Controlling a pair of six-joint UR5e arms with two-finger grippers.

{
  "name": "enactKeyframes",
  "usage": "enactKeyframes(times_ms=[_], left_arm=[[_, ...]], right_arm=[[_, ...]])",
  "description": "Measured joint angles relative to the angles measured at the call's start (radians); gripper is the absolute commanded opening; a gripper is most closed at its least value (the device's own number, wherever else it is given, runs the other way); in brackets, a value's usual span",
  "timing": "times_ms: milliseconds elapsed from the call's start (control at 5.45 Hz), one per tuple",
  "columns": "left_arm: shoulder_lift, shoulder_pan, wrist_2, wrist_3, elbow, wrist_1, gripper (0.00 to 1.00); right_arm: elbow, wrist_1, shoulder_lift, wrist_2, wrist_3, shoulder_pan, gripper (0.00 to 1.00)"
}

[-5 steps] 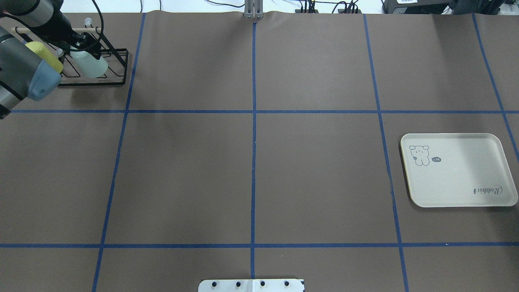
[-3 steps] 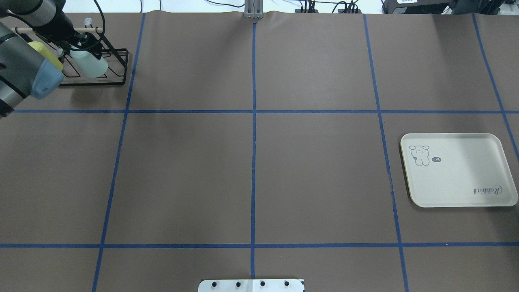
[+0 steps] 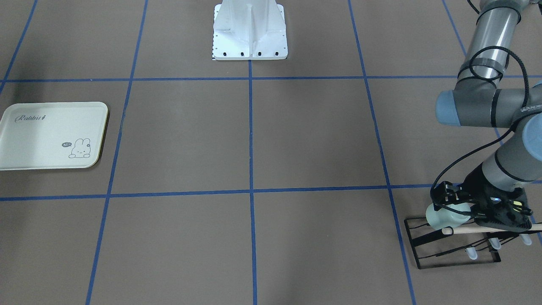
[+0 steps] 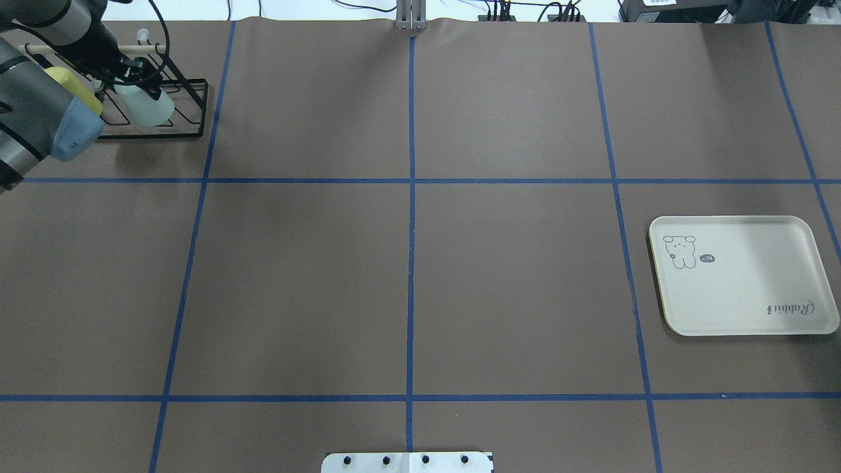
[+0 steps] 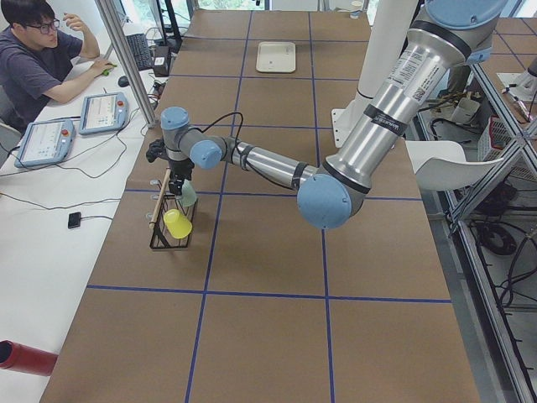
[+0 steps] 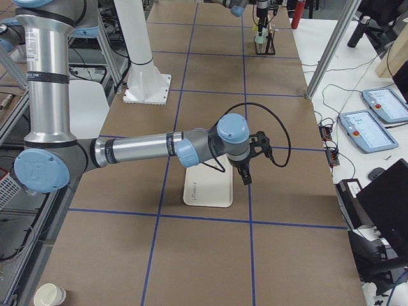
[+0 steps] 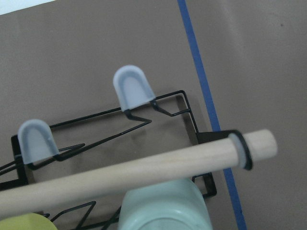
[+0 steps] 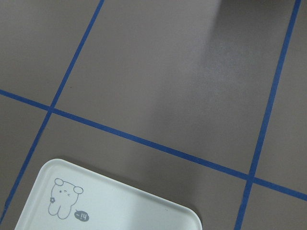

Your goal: Left arm grabs green cup and hands to right arm on tray

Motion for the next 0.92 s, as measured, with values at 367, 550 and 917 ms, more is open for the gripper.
enactKeyframes(times_ms=[367, 550, 917], left_arm=[[-0.005, -0.005, 0.002, 0.001, -0.023, 0.004, 0.04], [-0.002, -0.021, 0.001, 0.0, -0.056, 0.008, 0.04], [0.028, -0.076, -0.003, -0.001, -0.171, 0.016, 0.04]], right_arm=[[0.004, 0.0, 0.0, 0.0, 0.003, 0.0, 1.0], [0.008, 0.0, 0.0, 0.002, 0.006, 0.0, 1.0], [0.011, 0.0, -0.001, 0.007, 0.007, 0.0, 1.0]])
